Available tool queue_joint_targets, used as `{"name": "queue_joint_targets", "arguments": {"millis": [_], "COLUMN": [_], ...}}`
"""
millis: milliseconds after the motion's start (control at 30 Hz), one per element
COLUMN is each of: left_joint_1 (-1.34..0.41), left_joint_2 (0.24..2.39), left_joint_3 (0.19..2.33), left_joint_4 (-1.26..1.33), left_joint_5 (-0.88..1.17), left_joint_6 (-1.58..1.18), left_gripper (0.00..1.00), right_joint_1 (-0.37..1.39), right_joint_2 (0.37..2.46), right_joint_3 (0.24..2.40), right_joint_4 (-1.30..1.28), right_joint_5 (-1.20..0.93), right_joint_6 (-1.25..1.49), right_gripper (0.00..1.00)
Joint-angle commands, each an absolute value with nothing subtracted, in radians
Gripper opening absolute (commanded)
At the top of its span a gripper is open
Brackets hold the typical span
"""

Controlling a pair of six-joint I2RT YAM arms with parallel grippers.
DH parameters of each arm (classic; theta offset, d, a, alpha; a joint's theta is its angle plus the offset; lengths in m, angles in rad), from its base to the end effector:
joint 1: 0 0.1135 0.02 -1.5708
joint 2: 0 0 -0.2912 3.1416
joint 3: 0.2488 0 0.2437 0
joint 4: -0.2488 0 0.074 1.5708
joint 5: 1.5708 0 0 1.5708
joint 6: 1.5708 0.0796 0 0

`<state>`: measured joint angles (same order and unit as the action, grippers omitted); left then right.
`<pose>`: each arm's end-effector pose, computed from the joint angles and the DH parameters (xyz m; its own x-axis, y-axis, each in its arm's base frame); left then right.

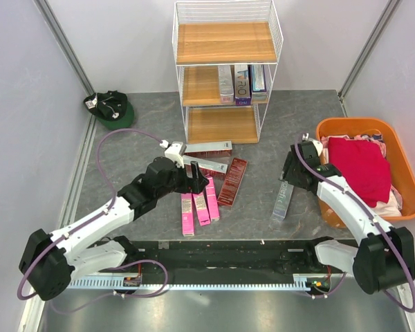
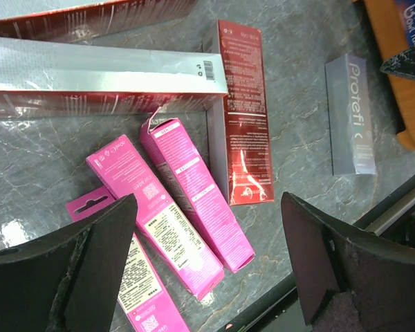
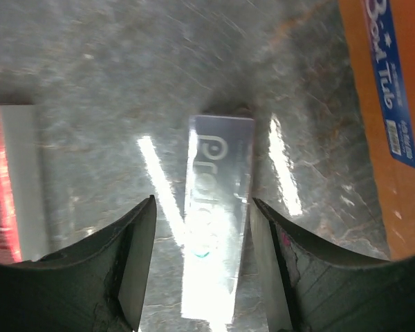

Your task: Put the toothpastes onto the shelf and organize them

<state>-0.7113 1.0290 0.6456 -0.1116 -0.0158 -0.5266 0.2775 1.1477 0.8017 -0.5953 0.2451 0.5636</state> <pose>0.1875 -0.1600 0.2573 -0.6339 -0.1171 -0.7645 0.3744 0.8185 -0.4358 0.2284 0.0450 0.2331 -0.7257 0.3322 -0.6025 0.3068 0.9401 0.1487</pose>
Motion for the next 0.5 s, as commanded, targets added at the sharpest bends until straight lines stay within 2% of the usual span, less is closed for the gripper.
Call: {"name": "queue_joint_targets", "arguments": {"millis": [0, 167, 467], "left_joint_1": [-0.712, -0.712, -0.710], "left_joint_2": [1.051, 1.075, 1.109], "left_joint_3": [0.673, 0.673, 0.676], "left_joint_4": [-0.097, -0.089, -0.081], "left_joint_5": [-0.003, 0.020, 0.043], "left_joint_6": [-0.525, -0.529, -0.534], "left_gripper": [0.92, 0.91, 0.89], "right_joint_1": [0.206, 0.147, 0.140], "right_joint_2": [1.195, 1.261, 1.330], "right_joint_3": [0.749, 0.704, 0.683], "right_joint_4": [-0.565, -0.483, -0.400], "right_joint_5": [0.204, 0.080, 0.003], "right_joint_6": [0.561, 0.551, 0.549], "right_gripper": [0.64, 0.66, 0.77]}}
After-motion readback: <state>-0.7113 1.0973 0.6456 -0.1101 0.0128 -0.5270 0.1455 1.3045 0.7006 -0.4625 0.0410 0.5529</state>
